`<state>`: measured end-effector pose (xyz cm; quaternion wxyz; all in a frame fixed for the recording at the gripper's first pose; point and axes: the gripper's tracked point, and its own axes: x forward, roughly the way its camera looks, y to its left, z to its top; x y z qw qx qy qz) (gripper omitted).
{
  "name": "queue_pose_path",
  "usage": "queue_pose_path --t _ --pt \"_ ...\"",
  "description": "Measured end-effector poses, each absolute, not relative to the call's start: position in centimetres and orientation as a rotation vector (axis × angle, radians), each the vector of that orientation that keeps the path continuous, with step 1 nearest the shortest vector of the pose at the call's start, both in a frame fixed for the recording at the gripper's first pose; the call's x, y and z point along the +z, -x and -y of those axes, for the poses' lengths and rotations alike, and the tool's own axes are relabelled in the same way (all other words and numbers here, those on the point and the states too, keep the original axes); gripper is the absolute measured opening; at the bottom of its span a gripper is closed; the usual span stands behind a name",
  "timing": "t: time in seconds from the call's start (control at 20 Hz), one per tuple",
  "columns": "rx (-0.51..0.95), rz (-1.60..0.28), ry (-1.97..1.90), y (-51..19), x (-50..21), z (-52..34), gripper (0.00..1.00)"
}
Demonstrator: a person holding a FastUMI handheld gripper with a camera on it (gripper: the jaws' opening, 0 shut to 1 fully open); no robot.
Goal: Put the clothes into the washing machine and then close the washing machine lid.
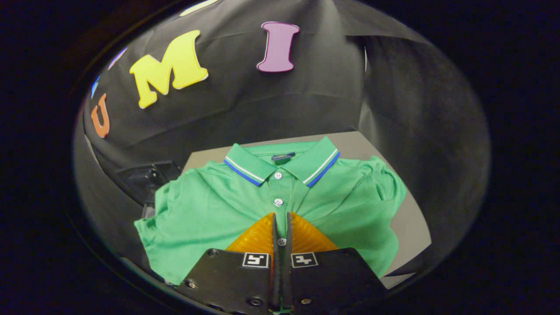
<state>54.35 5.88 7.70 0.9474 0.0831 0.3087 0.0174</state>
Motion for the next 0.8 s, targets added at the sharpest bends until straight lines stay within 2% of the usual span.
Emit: queue_pose_path --t 0.3,0.8 --pt "0.067 -0.528 -0.221 -52.5 10.1 -7.0 0.05" --pt "0.146 -0.317 -0.227 -48.6 20.4 -12.0 0.05"
